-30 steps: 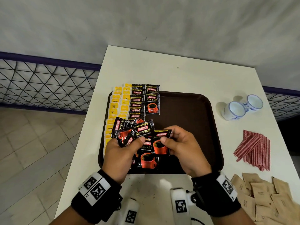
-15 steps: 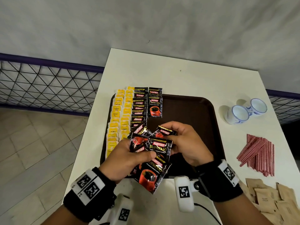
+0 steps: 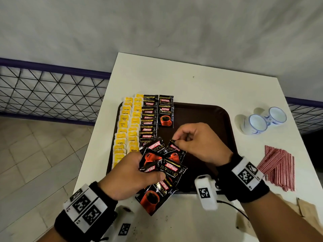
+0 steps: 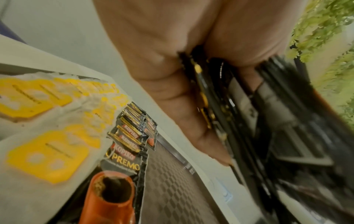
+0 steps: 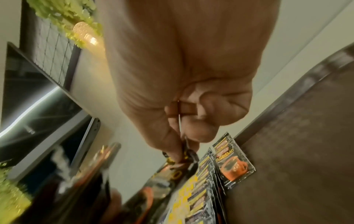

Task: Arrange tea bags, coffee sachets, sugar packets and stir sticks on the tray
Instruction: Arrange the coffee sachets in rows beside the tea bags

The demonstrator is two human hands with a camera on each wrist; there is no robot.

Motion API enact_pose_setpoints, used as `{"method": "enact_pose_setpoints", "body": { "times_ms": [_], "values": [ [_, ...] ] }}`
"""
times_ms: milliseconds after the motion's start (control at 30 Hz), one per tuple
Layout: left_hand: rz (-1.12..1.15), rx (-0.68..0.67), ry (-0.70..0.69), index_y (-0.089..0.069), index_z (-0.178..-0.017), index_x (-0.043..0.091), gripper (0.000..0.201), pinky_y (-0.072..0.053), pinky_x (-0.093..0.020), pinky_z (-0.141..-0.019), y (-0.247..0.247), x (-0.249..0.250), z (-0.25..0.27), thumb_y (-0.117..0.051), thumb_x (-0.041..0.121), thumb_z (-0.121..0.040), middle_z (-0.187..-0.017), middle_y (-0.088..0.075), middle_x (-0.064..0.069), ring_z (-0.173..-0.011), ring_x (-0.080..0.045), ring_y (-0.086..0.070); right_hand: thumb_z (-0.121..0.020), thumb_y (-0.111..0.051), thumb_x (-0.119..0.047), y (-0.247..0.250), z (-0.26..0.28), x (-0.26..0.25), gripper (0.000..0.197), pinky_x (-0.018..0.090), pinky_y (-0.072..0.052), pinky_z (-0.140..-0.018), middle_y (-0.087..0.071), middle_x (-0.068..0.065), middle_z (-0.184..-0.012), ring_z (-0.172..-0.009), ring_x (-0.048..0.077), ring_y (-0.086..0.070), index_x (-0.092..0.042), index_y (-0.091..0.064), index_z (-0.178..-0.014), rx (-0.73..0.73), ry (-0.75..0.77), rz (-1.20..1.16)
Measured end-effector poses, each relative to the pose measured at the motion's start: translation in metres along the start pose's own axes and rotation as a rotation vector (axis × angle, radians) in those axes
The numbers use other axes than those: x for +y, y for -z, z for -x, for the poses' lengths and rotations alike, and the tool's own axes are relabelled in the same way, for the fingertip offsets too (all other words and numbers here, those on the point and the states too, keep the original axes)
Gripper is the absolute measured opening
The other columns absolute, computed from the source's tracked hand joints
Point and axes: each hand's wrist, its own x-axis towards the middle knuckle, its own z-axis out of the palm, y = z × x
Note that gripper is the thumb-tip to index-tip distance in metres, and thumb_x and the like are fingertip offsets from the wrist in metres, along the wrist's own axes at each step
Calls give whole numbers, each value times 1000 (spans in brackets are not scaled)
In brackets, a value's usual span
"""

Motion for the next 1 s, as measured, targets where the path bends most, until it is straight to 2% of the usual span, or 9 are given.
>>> {"method": "enact_pose_setpoints", "body": {
  "times_ms": [100,167,233,367,533,633,767,833,1000],
  "values": [
    [-56,-7,-32,-75,-92,18,7,-56,-22,-66,1,-2,2,-78,15,-87,-78,-77,8,-71,-3,-71,-82,-73,-9,-6,0,2,12,14,-37,-51,-61,-19,-58,-48,1,-50,-21,-71,-80,6,15,96],
    [-77,-11,-25,-75,-104,17,17,-60,-28,-80,2,-4,2,-78,16,-87,-96,-79,3,-88,-10,-75,-85,-70,-9,-7,1,1,13,18,-42,-52,-65,-11,-64,-50,2,-55,-21,-71,-82,-29,26,143],
    [-78,-8,-11,-75,-106,16,19,-60,-27,-81,2,-5,2,-78,15,-87,-98,-79,4,-90,-10,-75,-88,-67,-5,-5,1,-2,15,18,-42,-49,-67,-5,-67,-46,4,-57,-19,-71,-87,-92,-6,121],
    [-84,-3,-3,-76,-104,18,17,-59,-25,-78,2,-6,3,-78,15,-87,-94,-79,5,-87,-9,-75,-92,-57,5,2,2,-4,30,24,-52,-52,-69,6,-72,-56,18,-70,-18,-73,-103,-253,-97,-55],
    [-117,13,-2,-76,-101,22,15,-61,-31,-81,1,-7,2,-78,17,-87,-94,-79,6,-87,-10,-75,-85,-55,10,-1,3,-5,25,27,-56,-50,-69,4,-59,-55,21,-72,-8,-72,-84,-193,-143,-70],
    [-109,23,5,-76,-100,22,14,-61,-36,-80,3,-11,0,-78,18,-87,-92,-79,4,-85,-14,-75,-88,-54,5,-5,4,-3,25,27,-55,-48,-67,6,-55,-51,23,-70,-9,-74,-86,-141,-151,-74],
    [-122,67,-7,-75,-90,21,6,-52,-23,-57,4,-14,-1,-78,18,-87,-73,-75,8,-63,-5,-69,-91,-61,4,-5,3,2,18,27,-54,-49,-71,10,-65,-54,23,-69,-9,-72,-98,-169,-141,-144],
    [-127,78,-19,-74,-85,23,7,-48,-17,-55,3,-15,-1,-78,18,-86,-68,-73,11,-58,-1,-65,-88,-63,8,-6,2,3,18,25,-54,-50,-73,11,-74,-59,22,-71,-8,-70,-95,-229,-171,-141],
    [-89,98,-15,-71,-76,13,14,-46,-20,-48,3,-16,-1,-78,19,-87,-55,-65,9,-47,-3,-59,-93,-65,-5,-4,1,1,7,24,-52,-48,-74,16,-83,-66,26,-74,-12,-63,-94,-316,-245,-144]
  ]
}}
